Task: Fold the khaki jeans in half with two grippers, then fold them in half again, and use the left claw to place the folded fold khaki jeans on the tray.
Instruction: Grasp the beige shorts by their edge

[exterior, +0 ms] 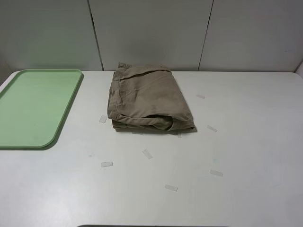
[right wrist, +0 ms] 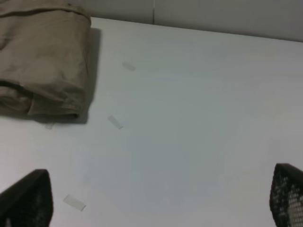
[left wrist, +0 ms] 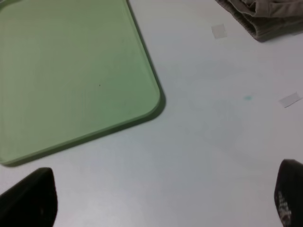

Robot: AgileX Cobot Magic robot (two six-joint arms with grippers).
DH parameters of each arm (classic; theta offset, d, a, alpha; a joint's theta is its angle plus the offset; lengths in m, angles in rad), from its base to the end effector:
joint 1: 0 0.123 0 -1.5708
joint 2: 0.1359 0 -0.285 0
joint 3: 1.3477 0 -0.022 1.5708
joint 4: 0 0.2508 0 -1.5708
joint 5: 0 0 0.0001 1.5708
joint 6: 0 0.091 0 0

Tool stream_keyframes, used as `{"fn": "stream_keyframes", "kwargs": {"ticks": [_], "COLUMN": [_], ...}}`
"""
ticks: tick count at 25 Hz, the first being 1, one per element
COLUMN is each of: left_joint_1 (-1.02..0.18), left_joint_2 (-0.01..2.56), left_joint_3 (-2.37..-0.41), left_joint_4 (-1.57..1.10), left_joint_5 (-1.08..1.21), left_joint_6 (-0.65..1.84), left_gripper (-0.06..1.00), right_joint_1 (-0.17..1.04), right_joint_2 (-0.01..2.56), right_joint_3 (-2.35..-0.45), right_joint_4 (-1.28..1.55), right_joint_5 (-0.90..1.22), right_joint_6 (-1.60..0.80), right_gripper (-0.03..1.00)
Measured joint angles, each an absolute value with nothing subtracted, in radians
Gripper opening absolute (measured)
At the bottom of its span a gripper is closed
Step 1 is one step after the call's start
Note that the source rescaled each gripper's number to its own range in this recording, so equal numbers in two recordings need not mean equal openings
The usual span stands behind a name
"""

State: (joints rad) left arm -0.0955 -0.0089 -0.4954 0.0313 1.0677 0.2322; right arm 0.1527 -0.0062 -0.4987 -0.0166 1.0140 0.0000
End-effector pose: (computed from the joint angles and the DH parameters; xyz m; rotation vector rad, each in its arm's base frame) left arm -0.0057 0.0031 0.2754 0.3326 2.0216 0.1227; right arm -0.0036 -0.0018 0.2807 -0.1517 1.9877 0.0788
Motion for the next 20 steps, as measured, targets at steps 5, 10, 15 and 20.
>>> {"fn": "stream_keyframes", "kwargs": {"ticks": [5,10,15,20], "left_joint_1": [-0.095,-0.095,-0.095,-0.095], "left_joint_2": [-0.009,-0.009,-0.009,-0.009], "left_joint_3": [-0.495,-0.495,-0.495,-0.495], "left_joint_4": [0.031,0.031,0.031,0.031], "left_joint_5": [1.066,1.066,1.066,1.066], "left_joint_6": [0.232,0.232,0.232,0.232], "left_gripper": [0.91,0.91,0.91,0.91], "right_joint_1": [0.153,0.153,0.153,0.153], "right_joint_2": [-0.006,-0.006,-0.006,-0.006], "right_joint_3": [-0.499,-0.499,-0.499,-0.499], "right_joint_4": [-0.01,-0.008,0.0,0.0], "right_joint_5": [1.014,1.014,1.014,1.014], "right_joint_6": [0.0,0.0,0.0,0.0], "right_gripper": [1.0,1.0,1.0,1.0]}}
